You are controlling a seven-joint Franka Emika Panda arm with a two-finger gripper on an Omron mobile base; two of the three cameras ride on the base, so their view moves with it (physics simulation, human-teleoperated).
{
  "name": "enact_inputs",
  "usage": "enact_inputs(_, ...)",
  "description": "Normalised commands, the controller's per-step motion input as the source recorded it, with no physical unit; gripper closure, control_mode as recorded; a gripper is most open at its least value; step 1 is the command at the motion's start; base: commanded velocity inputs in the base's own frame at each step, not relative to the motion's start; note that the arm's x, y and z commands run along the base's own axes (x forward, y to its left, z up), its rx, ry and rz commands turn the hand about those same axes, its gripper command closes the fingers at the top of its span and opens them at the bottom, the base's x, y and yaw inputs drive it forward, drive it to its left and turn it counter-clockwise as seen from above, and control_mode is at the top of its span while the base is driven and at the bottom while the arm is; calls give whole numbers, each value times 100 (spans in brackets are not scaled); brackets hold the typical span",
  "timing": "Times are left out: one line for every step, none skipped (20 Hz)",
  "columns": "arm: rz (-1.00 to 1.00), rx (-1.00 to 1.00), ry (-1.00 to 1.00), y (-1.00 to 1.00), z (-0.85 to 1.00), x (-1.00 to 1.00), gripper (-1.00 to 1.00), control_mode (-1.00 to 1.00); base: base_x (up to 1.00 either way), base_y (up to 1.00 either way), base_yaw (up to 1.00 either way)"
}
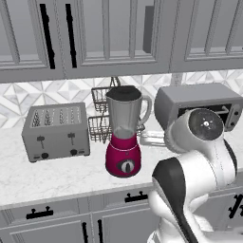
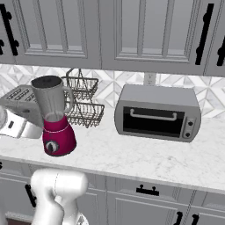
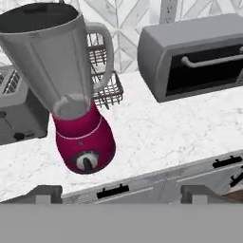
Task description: Close the lid blender by securely placing the lid on top.
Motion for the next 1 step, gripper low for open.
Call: enact_inputs(0,0,0,0,0,0,-100,-100,0,0,0)
